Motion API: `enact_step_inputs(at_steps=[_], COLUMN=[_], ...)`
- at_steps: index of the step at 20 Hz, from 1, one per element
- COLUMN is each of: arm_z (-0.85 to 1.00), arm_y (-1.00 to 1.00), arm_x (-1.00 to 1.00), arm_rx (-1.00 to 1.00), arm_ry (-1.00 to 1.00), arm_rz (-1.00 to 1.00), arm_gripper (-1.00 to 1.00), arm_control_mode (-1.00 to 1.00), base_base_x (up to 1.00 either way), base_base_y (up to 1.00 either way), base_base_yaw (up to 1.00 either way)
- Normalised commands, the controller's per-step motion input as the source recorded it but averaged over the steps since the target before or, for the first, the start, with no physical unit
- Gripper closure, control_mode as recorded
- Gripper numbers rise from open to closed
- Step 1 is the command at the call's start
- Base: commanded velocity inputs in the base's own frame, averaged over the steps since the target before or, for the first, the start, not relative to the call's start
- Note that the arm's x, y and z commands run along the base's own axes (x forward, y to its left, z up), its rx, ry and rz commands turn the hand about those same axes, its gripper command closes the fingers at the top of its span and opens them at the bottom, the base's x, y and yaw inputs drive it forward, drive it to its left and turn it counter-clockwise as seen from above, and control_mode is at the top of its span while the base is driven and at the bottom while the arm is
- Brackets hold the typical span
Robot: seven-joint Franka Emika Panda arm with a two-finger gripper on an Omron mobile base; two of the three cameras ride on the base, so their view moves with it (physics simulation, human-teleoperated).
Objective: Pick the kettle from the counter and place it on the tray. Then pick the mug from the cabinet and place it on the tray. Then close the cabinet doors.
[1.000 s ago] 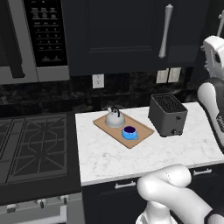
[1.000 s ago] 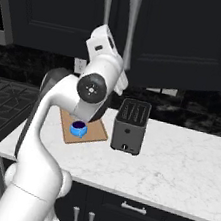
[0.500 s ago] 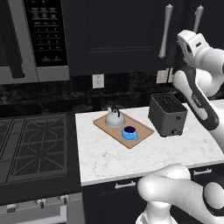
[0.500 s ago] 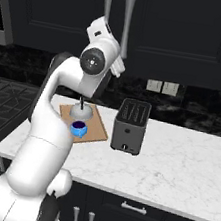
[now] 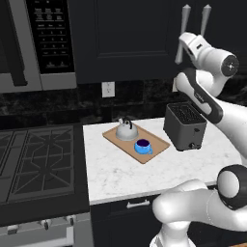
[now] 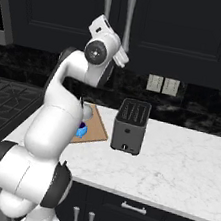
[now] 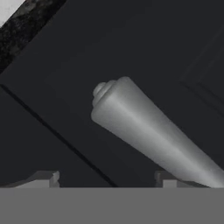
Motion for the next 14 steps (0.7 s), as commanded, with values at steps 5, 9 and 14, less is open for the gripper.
enact_step_inputs(at_steps=[5, 9, 14], arm_z=[-0.19, -0.33, -0.37], arm_y=[0.00, 0.00, 0.00], arm_x=[0.70, 0.69, 0.82], arm_rx=[-0.13, -0.16, -0.17], arm_ry=[0.00, 0.00, 0.05], arm_rz=[0.00, 0.00, 0.00], arm_gripper=[-1.00, -1.00, -1.00], arm_control_mode=[-1.00, -1.00, -1.00], base_base_x=[0.00, 0.00, 0.00], base_base_y=[0.00, 0.00, 0.00], base_base_yaw=[0.00, 0.00, 0.00])
